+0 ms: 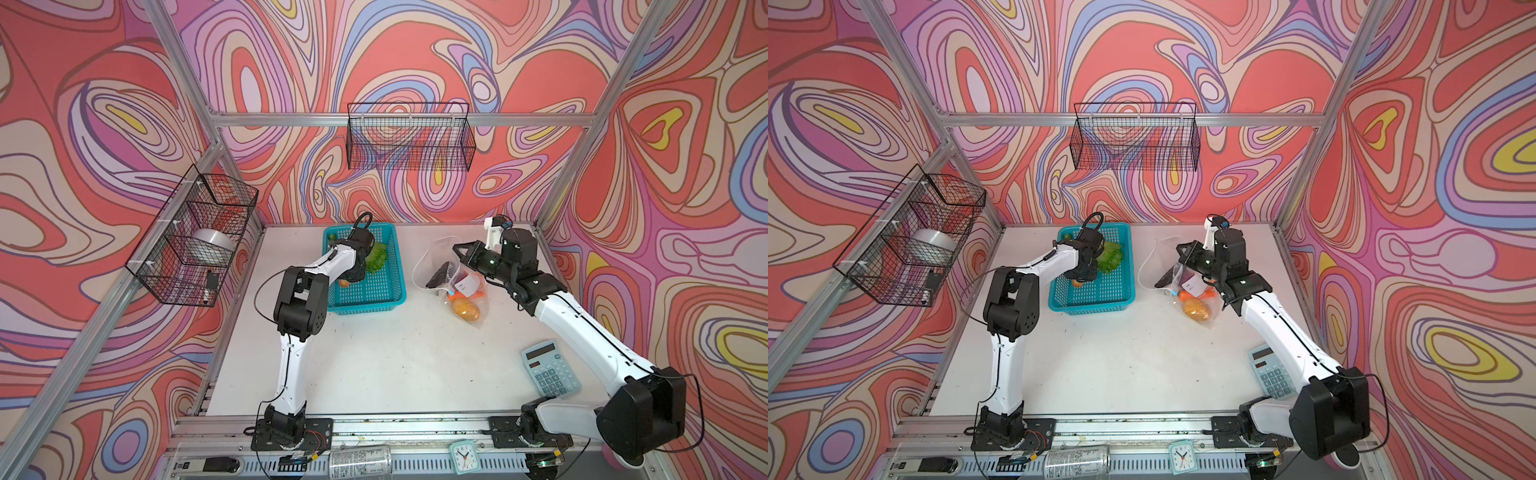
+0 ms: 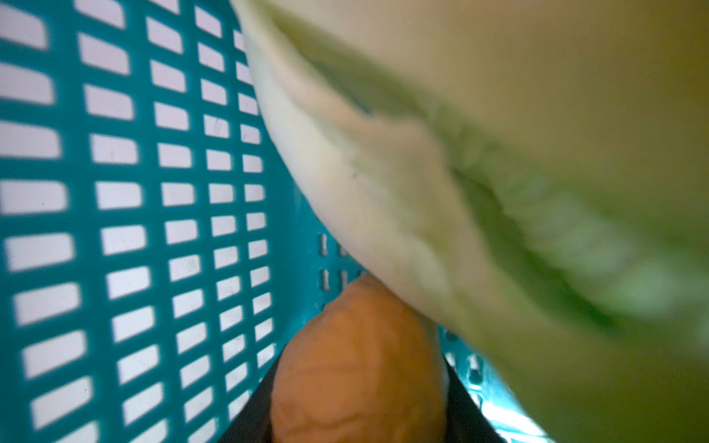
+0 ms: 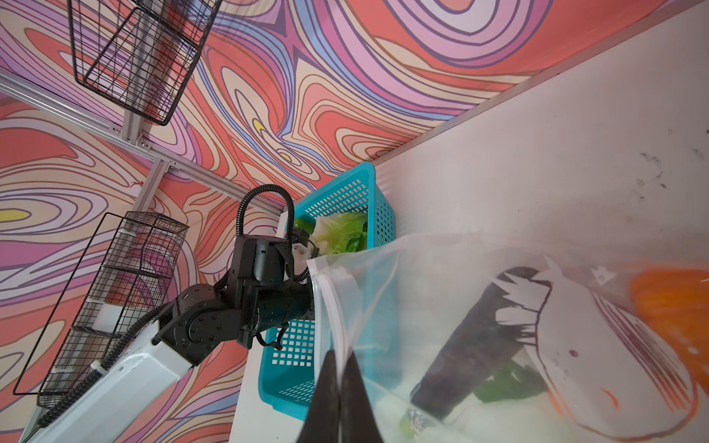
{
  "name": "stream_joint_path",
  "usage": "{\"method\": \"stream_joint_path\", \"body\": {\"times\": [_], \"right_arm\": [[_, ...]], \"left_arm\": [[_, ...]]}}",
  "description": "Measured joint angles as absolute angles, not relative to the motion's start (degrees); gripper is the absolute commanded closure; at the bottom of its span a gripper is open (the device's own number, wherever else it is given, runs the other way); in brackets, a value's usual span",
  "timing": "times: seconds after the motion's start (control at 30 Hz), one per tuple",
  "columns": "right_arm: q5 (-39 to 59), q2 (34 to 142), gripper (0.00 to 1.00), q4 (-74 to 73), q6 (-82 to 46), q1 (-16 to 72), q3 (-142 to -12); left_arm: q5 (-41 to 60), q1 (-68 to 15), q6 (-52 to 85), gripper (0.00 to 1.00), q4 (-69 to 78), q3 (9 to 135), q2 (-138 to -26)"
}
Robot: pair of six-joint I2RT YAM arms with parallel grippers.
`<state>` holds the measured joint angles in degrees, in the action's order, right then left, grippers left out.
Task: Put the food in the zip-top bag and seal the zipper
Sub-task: 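Move the left gripper to the basket and grasp the bread roll, then lift the bread roll and carry it over the bag mouth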
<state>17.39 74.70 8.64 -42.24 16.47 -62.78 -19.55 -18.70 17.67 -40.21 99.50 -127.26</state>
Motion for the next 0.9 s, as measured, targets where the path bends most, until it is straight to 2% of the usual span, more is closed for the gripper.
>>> {"method": "stream_joint_path", "body": {"times": [0.23, 0.5, 0.67, 0.9], "right_arm": [[17.37, 74.7, 1.0, 8.64, -42.26, 16.47, -62.78], [17.41, 74.78, 1.0, 8.56, -42.3, 16.47, -62.78], [17.43, 74.78, 1.0, 8.56, -42.35, 16.49, -62.78], [17.43, 74.78, 1.0, 8.16, -42.87, 16.47, -62.67]], "left_arm": [[-18.81, -18.7, 18.31, 0.57, -39.9, 94.04, -121.82], [-12.1, -18.79, 21.61, 0.58, -36.77, 81.23, -103.92], [-6.74, -19.55, 24.8, 0.58, -34.35, 77.8, -95.59], [-1.85, -26.41, 29.39, 0.59, -26.41, 77.73, -87.39]]}}
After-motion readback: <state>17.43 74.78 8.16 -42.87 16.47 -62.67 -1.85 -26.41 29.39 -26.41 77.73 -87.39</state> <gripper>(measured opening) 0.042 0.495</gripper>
